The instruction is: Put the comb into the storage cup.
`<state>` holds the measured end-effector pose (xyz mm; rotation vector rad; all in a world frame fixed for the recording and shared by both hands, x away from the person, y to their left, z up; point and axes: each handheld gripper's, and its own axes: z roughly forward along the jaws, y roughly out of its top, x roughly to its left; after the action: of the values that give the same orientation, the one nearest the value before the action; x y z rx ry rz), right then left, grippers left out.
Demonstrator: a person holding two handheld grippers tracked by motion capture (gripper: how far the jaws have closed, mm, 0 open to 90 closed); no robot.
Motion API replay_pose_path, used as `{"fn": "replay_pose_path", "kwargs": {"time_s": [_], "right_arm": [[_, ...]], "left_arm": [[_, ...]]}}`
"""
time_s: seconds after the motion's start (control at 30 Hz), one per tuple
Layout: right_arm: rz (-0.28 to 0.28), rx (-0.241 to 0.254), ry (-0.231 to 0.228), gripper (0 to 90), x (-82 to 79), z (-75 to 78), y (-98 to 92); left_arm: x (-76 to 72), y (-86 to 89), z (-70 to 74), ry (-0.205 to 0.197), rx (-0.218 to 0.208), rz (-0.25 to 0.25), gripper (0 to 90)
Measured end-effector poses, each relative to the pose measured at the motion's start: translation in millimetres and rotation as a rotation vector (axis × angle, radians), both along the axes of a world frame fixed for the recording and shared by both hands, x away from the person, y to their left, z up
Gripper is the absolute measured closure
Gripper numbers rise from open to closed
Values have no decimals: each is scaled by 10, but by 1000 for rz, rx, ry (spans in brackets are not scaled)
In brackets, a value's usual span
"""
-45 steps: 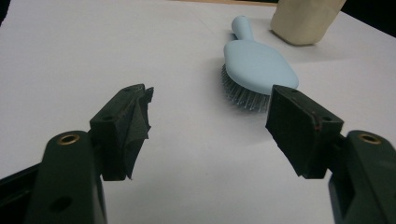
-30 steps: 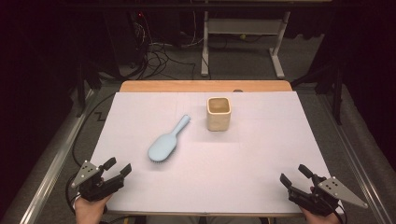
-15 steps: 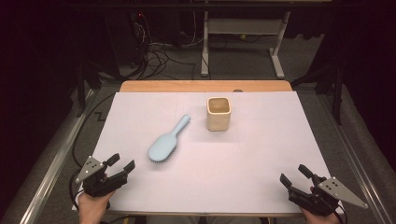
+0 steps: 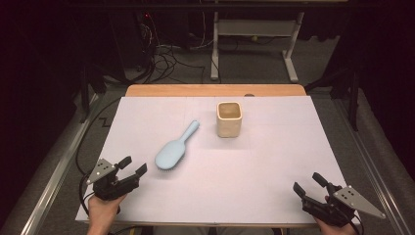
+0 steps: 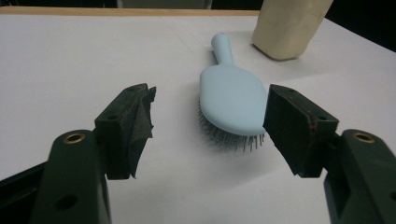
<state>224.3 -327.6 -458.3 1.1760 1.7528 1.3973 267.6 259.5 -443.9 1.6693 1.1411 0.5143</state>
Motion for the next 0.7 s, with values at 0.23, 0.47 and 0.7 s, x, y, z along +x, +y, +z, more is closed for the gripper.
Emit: {"fn": "replay_pose_path", "kwargs": {"time_s": [0.23,0.47,0.7], "right_arm": [[0,0,0,237,-1,1,0],[-4,1,4,237,2,-1,0],[-3,4,4,237,4,-2,-3]], "left_arm": [[46,-14,25,-3,-11,4,332],[106,-54,49,-6,-15,-2,333],[201,-109,50,6,-28,-7,338]]}}
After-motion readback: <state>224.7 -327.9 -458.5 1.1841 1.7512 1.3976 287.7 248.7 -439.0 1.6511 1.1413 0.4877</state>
